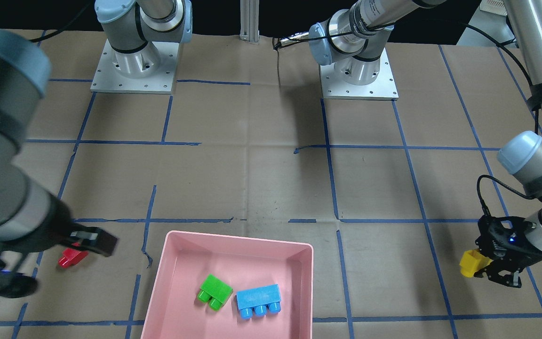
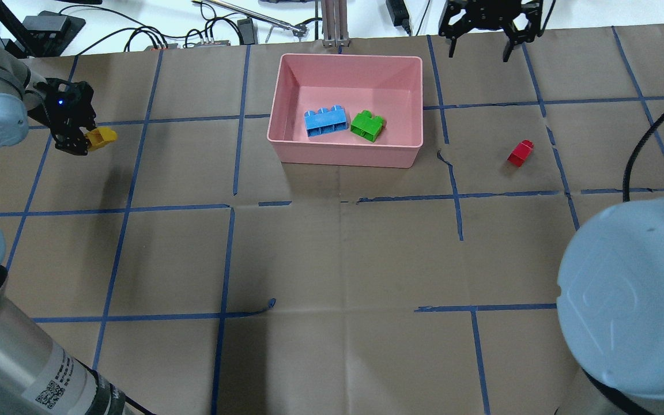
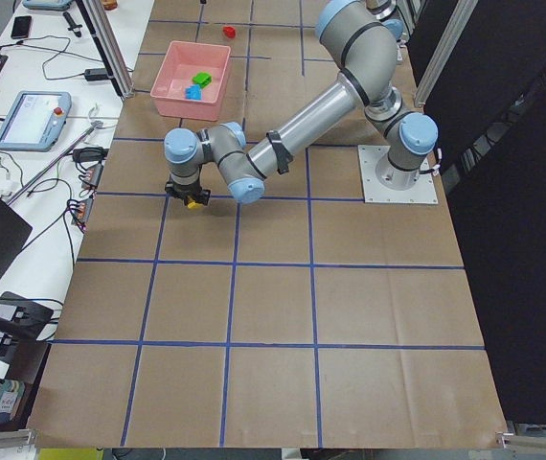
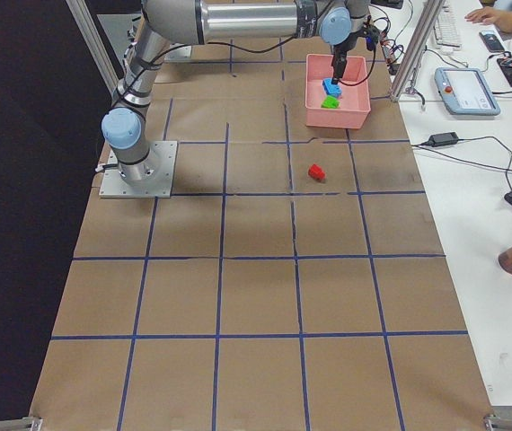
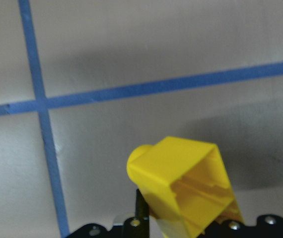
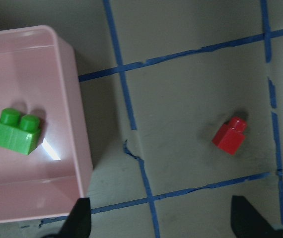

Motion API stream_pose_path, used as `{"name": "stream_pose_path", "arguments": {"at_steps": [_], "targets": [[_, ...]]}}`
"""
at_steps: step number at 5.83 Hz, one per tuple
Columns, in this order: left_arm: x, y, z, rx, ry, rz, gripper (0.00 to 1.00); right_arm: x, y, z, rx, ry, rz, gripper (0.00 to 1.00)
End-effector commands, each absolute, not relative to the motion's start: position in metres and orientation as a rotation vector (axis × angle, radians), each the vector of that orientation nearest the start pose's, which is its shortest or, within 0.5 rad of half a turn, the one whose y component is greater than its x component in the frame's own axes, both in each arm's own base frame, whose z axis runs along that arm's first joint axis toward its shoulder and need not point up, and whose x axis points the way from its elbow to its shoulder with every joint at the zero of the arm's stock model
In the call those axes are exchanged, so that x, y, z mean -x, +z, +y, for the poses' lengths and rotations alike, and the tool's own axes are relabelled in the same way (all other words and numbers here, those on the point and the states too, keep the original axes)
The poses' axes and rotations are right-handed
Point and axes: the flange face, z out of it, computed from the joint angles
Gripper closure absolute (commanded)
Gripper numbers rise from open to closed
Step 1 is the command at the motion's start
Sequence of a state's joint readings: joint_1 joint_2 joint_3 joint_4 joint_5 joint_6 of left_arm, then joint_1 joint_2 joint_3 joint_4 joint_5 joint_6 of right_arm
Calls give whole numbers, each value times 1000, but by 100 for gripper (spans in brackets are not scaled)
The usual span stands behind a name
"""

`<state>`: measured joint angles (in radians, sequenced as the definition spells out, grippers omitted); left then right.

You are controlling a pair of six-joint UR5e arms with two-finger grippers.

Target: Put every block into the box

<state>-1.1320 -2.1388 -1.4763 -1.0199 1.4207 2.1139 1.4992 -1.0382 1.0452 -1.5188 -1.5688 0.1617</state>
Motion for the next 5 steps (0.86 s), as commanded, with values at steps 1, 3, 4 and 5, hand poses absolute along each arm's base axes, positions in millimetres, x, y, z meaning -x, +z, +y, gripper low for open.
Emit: {"name": "stream_pose_path", "arguments": {"at_steps": [1, 3, 4, 5], "targets": [[-50, 308, -701, 2227, 315, -2254, 100, 3, 392, -712, -524, 173, 3095, 0], [66, 347, -732, 2090, 369, -2374, 100, 63, 336, -716, -771, 286, 3071, 0], [141, 342, -745, 2080, 388, -2366, 100, 63, 310, -717, -939, 298, 3032, 1], [219, 320, -755, 2041, 338, -2445, 100, 62, 285, -717, -1033, 209, 3003, 1]]}}
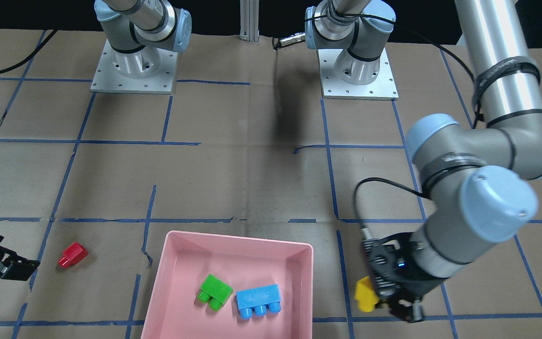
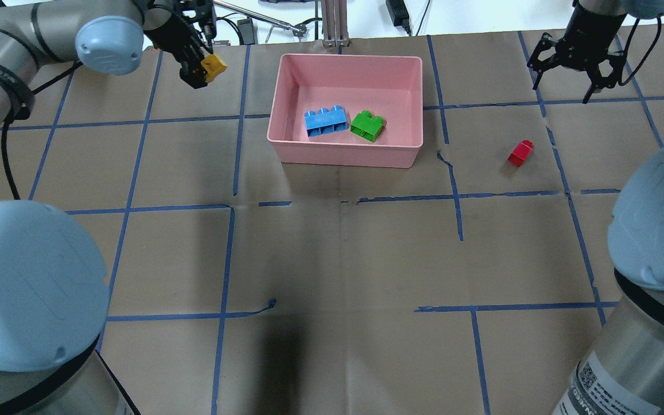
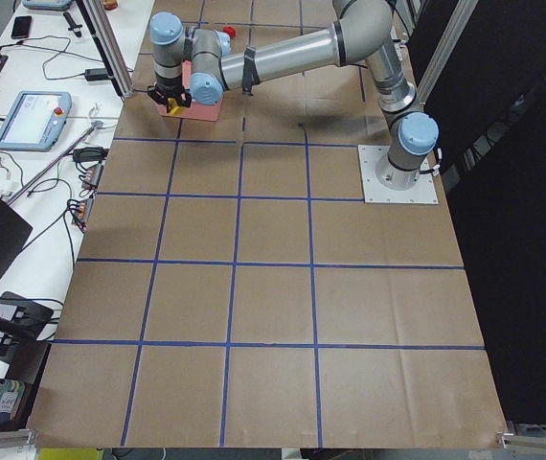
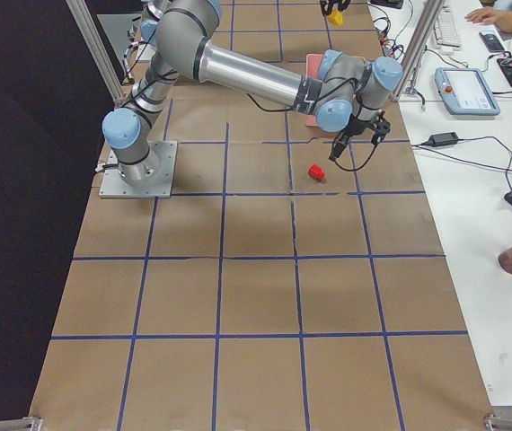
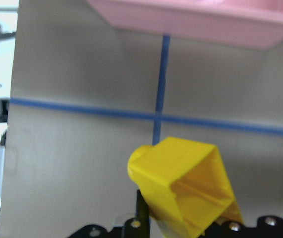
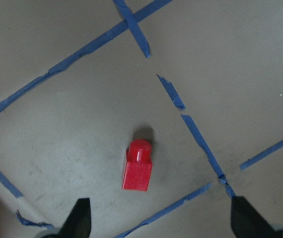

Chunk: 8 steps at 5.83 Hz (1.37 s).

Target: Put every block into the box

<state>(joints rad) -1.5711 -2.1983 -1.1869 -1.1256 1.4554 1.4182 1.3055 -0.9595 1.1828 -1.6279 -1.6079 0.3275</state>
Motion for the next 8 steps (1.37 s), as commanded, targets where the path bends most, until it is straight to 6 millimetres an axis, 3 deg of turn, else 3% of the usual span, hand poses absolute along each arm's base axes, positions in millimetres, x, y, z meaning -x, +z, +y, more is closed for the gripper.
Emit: {"name": "stream_pose_path", "arguments": {"at_steps": [1, 2, 3, 4, 5, 6, 7, 8], "targets": [[279, 286, -757, -1978, -263, 2322, 100, 58, 256, -711, -1190, 138, 2946, 1], [294, 262, -757, -1995, -220, 2320, 80, 55, 226, -700, -1211, 123, 2935, 1], [293, 267, -751, -2001, -191, 2334, 29, 51, 201, -685, -1214, 137, 2935, 1], [288, 287, -741, -1926, -140, 2431, 20, 49, 195, -683, -1209, 123, 2935, 1], [279, 325, -721, -1838, -71, 2527, 18, 49, 191, -683, -1206, 130, 2936, 1], [232, 370, -706, -1613, -8, 2690, 18, 49, 181, -683, -1207, 152, 2938, 2], [188, 412, -680, -1462, 35, 2787, 18, 47, 181, -684, -1204, 142, 2937, 11], [171, 440, -646, -1207, 40, 2906, 18, 47, 182, -684, -1203, 140, 2934, 29]]}}
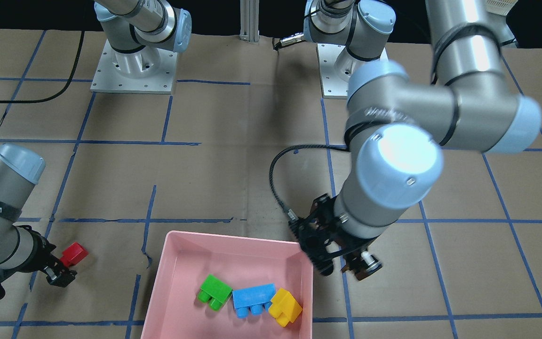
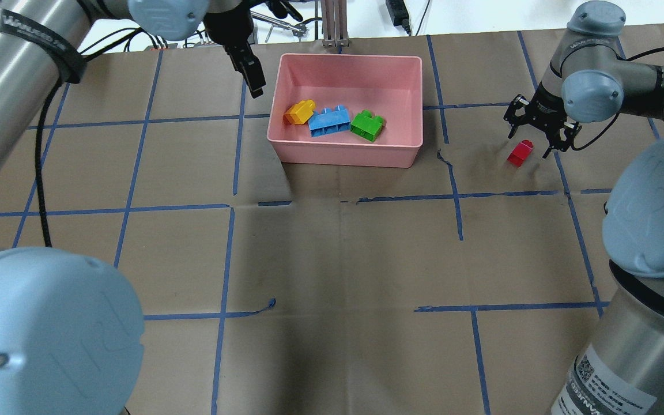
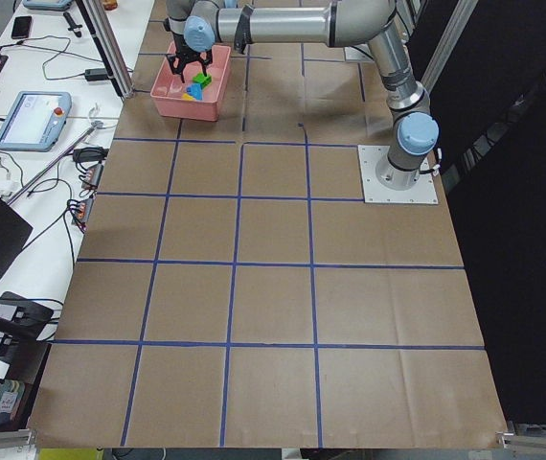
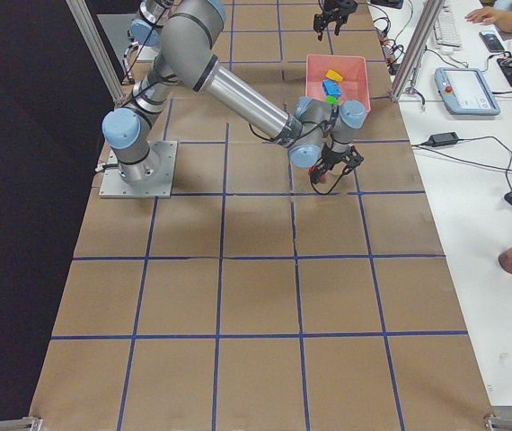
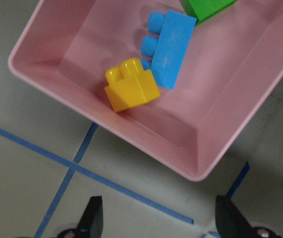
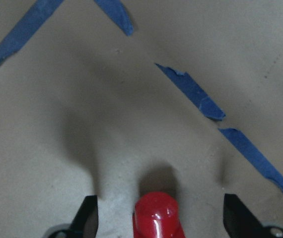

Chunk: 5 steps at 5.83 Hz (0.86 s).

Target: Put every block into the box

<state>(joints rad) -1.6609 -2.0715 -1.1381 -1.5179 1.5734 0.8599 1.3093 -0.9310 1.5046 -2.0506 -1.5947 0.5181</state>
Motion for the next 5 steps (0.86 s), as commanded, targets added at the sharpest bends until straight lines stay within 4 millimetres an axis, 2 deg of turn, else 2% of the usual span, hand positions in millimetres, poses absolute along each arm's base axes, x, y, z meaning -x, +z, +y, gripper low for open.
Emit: {"name": "stream_pose_path", "arguments": {"at_steps": [1, 2, 4, 5], "targets": [[165, 458, -618, -945, 10, 2996, 15, 42, 183, -685, -1188, 148, 2888, 46], [164, 475, -594, -669, -23, 3067, 6, 41, 183, -685, -1176, 152, 2881, 58], [166, 495, -573, -200, -55, 3133, 1, 41, 186, -687, -1163, 138, 2880, 75], [168, 503, -570, -93, -91, 3142, 1, 37, 215, -698, -1095, 53, 2900, 75]]}}
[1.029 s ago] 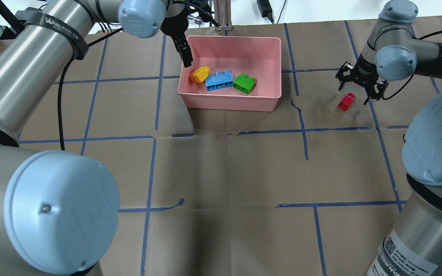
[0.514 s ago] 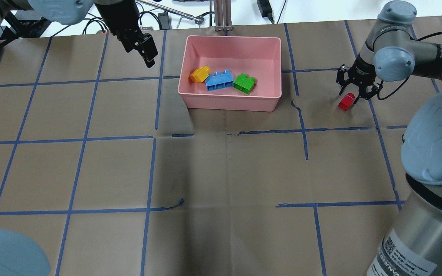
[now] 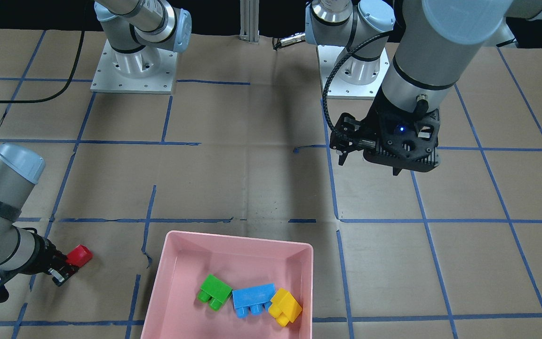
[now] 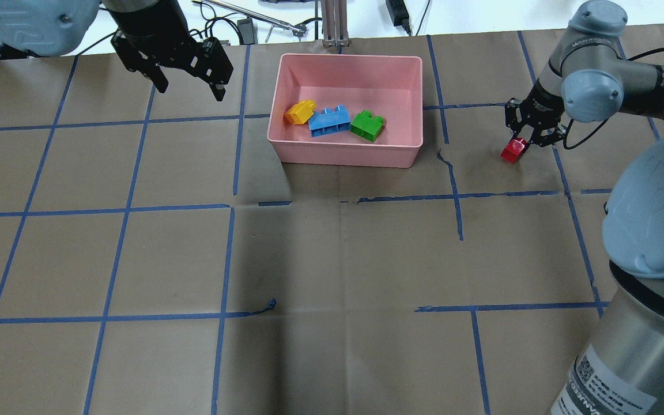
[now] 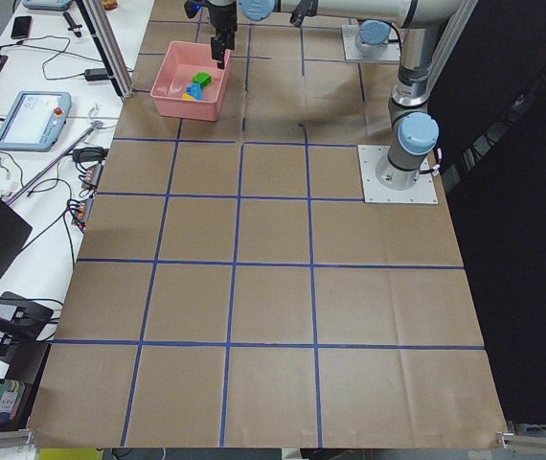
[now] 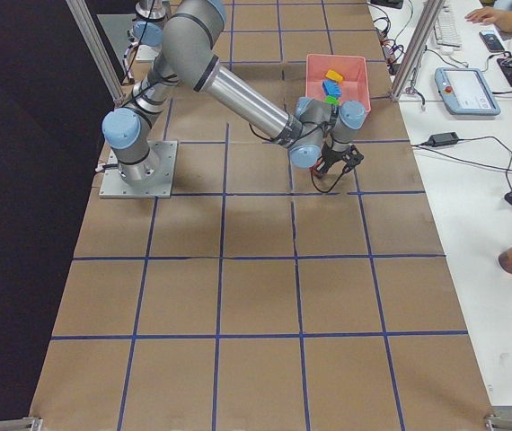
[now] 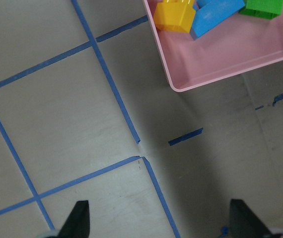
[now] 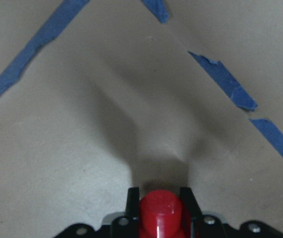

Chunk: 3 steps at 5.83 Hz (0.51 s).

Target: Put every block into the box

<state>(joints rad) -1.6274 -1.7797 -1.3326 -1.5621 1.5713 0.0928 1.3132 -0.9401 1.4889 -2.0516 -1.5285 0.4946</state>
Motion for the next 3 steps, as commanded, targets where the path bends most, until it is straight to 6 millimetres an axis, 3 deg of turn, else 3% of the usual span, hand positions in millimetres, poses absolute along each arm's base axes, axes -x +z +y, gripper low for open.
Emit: {"name": "stream_pose_path", "arguments": {"at_steps": [1, 3], "targets": [[167, 504, -569, -27, -99, 3146, 1, 16, 278, -712, -980, -92, 2926, 74], [164, 515, -564, -34, -127, 3151, 1, -50, 392, -707, -819, -248, 2953, 72]]}}
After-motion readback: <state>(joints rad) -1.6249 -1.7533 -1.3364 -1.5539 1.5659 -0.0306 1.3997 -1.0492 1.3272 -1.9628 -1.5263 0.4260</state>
